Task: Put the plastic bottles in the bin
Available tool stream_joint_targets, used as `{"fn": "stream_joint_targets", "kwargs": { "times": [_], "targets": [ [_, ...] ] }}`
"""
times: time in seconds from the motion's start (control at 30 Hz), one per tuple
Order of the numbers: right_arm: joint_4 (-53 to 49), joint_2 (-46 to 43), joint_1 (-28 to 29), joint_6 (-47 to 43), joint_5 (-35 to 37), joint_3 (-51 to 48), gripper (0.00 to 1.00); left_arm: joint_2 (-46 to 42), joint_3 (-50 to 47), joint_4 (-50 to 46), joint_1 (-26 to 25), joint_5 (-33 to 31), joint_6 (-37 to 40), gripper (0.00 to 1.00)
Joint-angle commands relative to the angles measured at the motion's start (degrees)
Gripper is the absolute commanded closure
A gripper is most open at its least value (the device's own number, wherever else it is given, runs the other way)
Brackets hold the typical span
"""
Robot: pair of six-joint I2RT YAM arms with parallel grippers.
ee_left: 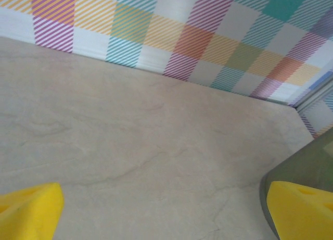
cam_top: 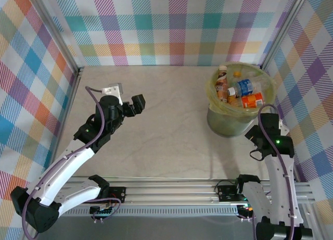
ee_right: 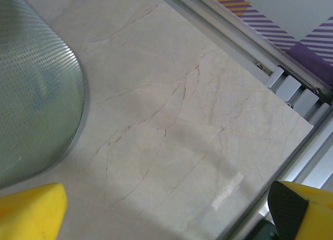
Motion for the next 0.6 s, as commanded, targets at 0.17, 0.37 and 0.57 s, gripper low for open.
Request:
{"fn": "stream_joint_targets", "kwargs": {
  "times": [0.17,0.37,0.57],
  "targets": [
    [16.2,1.5,-10.9,-3.1,-8.1,-5.9,0.00,-1.3,-2.8,-0.3,3.2,-0.5,-3.1,0.00],
    [26.8,2.7,-15.3,-5.6,-14.3,-10.4,0.02,-1.0,-3.4,0.0,4.5,0.2,-3.7,0.00],
    [35.7,6.1,-15.3,-9.7,-20.6,-12.4,0.11,-0.2,-4.7,1.0,5.6,0.8,-4.7,0.00]
  ]
}}
